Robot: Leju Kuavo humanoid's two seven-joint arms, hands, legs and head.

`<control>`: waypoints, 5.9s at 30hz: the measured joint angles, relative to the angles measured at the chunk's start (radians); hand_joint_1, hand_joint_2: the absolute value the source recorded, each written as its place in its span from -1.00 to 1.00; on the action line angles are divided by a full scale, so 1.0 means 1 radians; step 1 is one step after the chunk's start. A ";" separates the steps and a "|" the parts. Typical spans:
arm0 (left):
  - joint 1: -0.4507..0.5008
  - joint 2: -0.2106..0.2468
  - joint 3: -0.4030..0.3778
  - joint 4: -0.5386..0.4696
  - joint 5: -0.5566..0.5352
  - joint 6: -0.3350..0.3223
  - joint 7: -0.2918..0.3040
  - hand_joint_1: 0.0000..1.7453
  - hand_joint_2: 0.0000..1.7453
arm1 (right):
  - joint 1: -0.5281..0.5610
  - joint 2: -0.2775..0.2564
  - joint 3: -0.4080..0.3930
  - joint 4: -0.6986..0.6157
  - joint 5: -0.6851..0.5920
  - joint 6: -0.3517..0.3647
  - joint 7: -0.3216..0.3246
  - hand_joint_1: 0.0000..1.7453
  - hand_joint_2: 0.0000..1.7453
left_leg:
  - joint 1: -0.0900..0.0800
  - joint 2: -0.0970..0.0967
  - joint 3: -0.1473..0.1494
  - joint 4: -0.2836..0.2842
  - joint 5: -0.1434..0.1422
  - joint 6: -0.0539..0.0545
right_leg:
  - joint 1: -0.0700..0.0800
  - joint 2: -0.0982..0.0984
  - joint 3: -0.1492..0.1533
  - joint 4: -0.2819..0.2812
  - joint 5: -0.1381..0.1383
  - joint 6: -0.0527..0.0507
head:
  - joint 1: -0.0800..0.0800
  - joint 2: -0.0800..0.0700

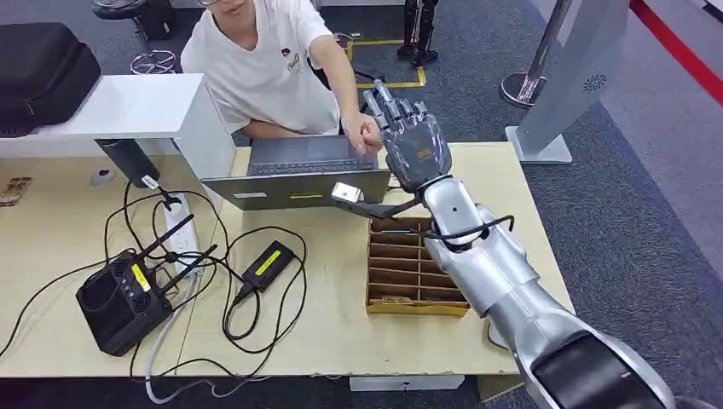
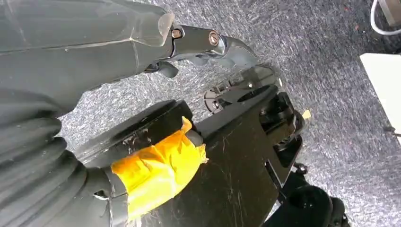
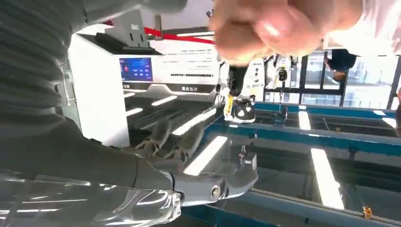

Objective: Pass the card to the sensor for recognition and then transmit it.

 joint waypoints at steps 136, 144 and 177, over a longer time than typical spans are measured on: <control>0.022 -0.021 0.163 0.000 -0.030 0.102 -0.075 -1.00 1.00 | 0.892 -0.311 -0.134 -0.665 -0.238 0.063 -0.079 -1.00 1.00 | -0.001 -0.002 -0.004 0.000 -0.004 0.001 | 0.000 -0.003 -0.002 -0.001 -0.003 0.001 | 0.000 0.000; 0.022 -0.021 0.163 0.000 -0.034 0.100 -0.075 -1.00 1.00 | 0.891 -0.311 -0.147 -0.629 -0.242 0.052 -0.078 -1.00 1.00 | -0.001 -0.002 -0.004 0.000 -0.004 0.001 | 0.000 -0.003 -0.002 -0.001 -0.003 0.001 | 0.000 0.000; 0.022 -0.021 0.163 0.000 -0.052 0.098 -0.075 -1.00 1.00 | 0.854 -0.257 -0.208 -0.549 -0.263 0.043 -0.117 1.00 1.00 | -0.001 -0.002 -0.004 0.000 -0.004 0.001 | 0.000 -0.003 -0.002 -0.001 -0.003 0.001 | 0.000 0.000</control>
